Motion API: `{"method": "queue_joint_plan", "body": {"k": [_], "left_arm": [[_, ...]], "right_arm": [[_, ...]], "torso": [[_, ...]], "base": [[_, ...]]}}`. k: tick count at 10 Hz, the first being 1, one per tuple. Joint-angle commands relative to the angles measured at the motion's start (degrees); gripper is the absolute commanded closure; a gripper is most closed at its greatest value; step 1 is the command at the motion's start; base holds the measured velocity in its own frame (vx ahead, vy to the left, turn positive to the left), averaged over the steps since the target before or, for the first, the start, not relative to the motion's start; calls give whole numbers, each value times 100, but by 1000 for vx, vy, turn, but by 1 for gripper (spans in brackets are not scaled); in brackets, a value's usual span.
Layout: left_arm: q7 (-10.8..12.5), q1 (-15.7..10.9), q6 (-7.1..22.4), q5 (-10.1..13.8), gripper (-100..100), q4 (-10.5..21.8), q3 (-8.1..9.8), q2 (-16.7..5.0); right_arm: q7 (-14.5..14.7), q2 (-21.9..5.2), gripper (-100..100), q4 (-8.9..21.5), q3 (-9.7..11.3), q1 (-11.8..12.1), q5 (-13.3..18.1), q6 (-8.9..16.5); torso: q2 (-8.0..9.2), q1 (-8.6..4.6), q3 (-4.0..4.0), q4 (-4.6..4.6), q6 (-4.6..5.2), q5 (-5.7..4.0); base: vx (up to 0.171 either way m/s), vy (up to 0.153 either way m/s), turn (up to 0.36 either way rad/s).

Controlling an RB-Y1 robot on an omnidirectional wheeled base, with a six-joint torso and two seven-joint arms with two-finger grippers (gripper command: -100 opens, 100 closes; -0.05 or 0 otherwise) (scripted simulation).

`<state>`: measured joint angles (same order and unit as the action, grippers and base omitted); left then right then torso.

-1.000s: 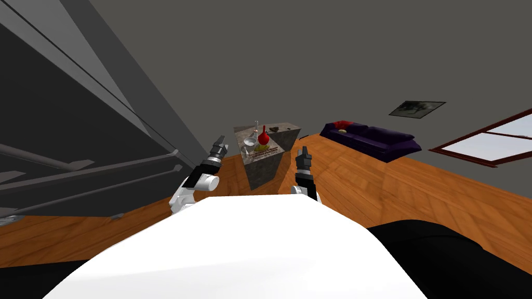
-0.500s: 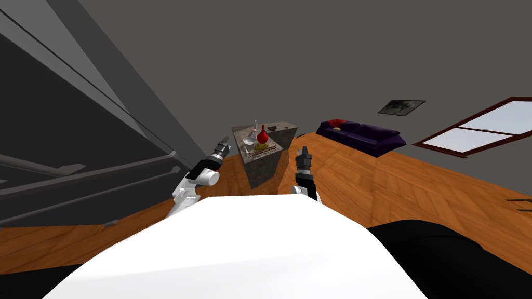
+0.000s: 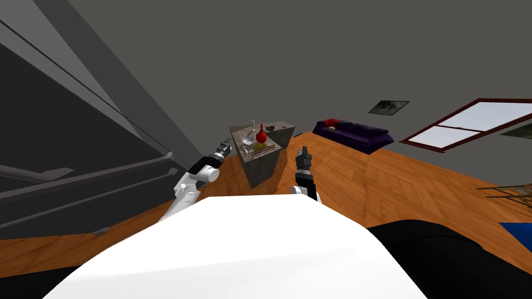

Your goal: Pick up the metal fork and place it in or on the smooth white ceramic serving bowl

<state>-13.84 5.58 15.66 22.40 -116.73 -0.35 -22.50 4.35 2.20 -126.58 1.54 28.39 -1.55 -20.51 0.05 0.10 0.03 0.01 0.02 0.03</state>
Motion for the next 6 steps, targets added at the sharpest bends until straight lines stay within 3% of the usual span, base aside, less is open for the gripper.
{"method": "queue_joint_plan", "body": {"k": [1, 2, 4, 5, 6], "left_arm": [[-37, -111, 286, 83, -100, 81, -2, -60], [-105, -318, 448, 267, -100, 265, -11, -208], [-105, -318, 711, 267, -100, 265, -11, -208], [-173, -518, 920, 448, -100, 456, -21, -358], [-173, -518, 1075, 448, -100, 456, -21, -358]], "right_arm": [[0, 0, 0, 0, 0, 0, 0, 0], [0, 0, 0, 0, -1, 1, 0, 0], [0, 0, 0, 0, -1, 1, 0, 0], [0, 0, 0, 0, -1, 1, 0, 0], [0, 0, 0, 0, 0, 0, 0, 0]], "torso": [[0, 0, 0, 0, 0, 0], [3, 4, 2, 1, -5, 1], [9, 14, 6, 2, -5, 4], [1, 1, 1, 1, -6, 1], [-1, -2, 0, 0, -1, 0]], "base": [[-41, 36, -91], [-64, 75, -165], [-39, 36, -37], [-28, 13, -160], [-35, 27, -112]]}}
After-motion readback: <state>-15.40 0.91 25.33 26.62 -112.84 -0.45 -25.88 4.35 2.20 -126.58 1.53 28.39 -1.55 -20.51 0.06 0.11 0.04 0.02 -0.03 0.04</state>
